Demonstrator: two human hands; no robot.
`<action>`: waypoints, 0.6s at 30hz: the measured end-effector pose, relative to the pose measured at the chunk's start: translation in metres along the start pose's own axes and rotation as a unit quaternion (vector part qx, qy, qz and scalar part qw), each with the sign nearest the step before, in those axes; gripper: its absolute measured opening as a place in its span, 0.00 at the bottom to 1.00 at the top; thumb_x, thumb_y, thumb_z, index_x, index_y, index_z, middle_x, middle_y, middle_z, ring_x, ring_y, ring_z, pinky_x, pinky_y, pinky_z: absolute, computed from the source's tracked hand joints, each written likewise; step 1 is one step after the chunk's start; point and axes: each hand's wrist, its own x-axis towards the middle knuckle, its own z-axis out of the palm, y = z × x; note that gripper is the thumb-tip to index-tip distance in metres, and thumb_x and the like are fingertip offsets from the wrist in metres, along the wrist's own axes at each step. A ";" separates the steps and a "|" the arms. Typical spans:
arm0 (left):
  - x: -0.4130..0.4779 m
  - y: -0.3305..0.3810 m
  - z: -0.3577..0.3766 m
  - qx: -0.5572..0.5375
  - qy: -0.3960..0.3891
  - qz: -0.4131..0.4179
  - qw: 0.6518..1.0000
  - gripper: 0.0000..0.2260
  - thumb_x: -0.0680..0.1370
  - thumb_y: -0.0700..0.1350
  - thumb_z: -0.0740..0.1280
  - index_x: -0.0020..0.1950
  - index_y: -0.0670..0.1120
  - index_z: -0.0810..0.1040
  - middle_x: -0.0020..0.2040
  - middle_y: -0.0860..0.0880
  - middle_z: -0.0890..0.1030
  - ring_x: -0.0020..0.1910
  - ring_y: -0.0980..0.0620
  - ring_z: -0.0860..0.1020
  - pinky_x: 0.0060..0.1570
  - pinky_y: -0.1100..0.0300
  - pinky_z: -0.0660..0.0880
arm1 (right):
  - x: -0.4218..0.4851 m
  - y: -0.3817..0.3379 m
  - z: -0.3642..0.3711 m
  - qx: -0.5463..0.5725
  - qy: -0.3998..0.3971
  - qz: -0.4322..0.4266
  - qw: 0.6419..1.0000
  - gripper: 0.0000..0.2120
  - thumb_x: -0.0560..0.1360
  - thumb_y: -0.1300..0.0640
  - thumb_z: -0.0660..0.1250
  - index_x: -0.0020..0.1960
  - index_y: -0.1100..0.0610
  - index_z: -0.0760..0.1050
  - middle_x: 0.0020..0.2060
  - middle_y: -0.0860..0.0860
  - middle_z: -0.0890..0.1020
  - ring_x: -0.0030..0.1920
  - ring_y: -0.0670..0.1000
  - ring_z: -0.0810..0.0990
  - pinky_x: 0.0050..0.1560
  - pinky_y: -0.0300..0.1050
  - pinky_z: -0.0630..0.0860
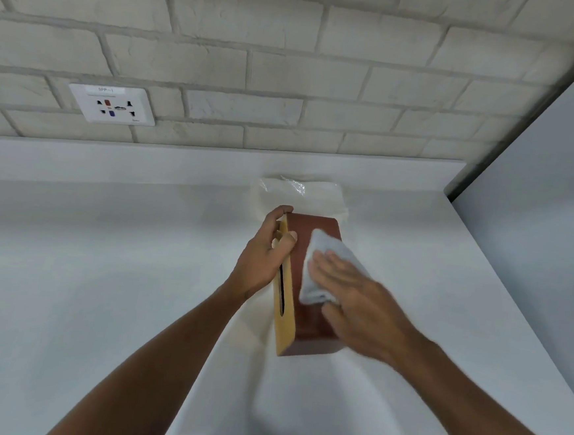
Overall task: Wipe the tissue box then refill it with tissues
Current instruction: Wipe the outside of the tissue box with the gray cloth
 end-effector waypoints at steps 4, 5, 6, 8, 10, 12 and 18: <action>-0.003 0.002 0.000 0.083 -0.008 0.021 0.996 0.20 0.82 0.61 0.54 0.75 0.64 0.63 0.40 0.60 0.74 0.39 0.57 0.76 0.53 0.51 0.74 | -0.017 0.003 -0.002 0.040 -0.055 -0.017 0.998 0.30 0.75 0.48 0.50 0.77 0.49 0.64 0.76 0.41 0.62 0.76 0.37 0.55 0.77 0.39 0.55; -0.003 0.003 -0.001 0.087 -0.012 0.019 0.996 0.20 0.82 0.62 0.53 0.74 0.65 0.63 0.41 0.59 0.76 0.40 0.55 0.77 0.54 0.49 0.76 | -0.012 0.010 -0.005 0.034 -0.027 0.009 0.999 0.31 0.74 0.46 0.49 0.76 0.49 0.65 0.75 0.41 0.63 0.76 0.37 0.56 0.76 0.42 0.59; -0.003 0.004 -0.002 0.096 -0.013 0.018 0.995 0.20 0.81 0.64 0.53 0.74 0.67 0.62 0.43 0.56 0.78 0.43 0.52 0.79 0.56 0.47 0.77 | -0.007 0.014 -0.007 0.031 -0.005 0.042 0.999 0.32 0.73 0.45 0.47 0.75 0.49 0.67 0.75 0.42 0.64 0.76 0.39 0.58 0.75 0.45 0.63; -0.003 0.005 -0.004 0.130 -0.006 0.015 0.991 0.22 0.79 0.66 0.51 0.73 0.67 0.61 0.46 0.53 0.80 0.46 0.49 0.81 0.57 0.45 0.78 | -0.001 0.003 -0.005 0.012 0.012 0.054 0.998 0.33 0.73 0.45 0.46 0.75 0.52 0.67 0.75 0.45 0.66 0.76 0.42 0.60 0.74 0.46 0.64; -0.001 0.005 -0.004 0.145 -0.007 0.016 0.989 0.24 0.78 0.67 0.50 0.74 0.67 0.60 0.46 0.54 0.79 0.46 0.50 0.81 0.58 0.44 0.78 | -0.010 -0.017 0.004 0.022 -0.009 -0.020 1.000 0.30 0.75 0.49 0.51 0.74 0.55 0.68 0.75 0.47 0.67 0.76 0.43 0.61 0.75 0.41 0.59; 0.000 0.005 -0.004 0.128 -0.014 0.013 0.992 0.24 0.78 0.67 0.51 0.74 0.67 0.60 0.48 0.56 0.78 0.48 0.51 0.80 0.61 0.42 0.76 | -0.023 -0.017 0.005 0.040 -0.049 -0.064 0.996 0.28 0.76 0.52 0.54 0.75 0.55 0.68 0.74 0.46 0.66 0.76 0.40 0.59 0.76 0.36 0.53; 0.002 0.003 -0.004 0.034 -0.036 -0.018 0.999 0.22 0.78 0.66 0.58 0.72 0.71 0.63 0.55 0.53 0.79 0.56 0.49 0.80 0.68 0.38 0.73 | -0.009 0.012 -0.005 0.024 0.010 0.070 0.997 0.30 0.75 0.48 0.49 0.75 0.50 0.66 0.75 0.41 0.63 0.75 0.37 0.55 0.75 0.41 0.62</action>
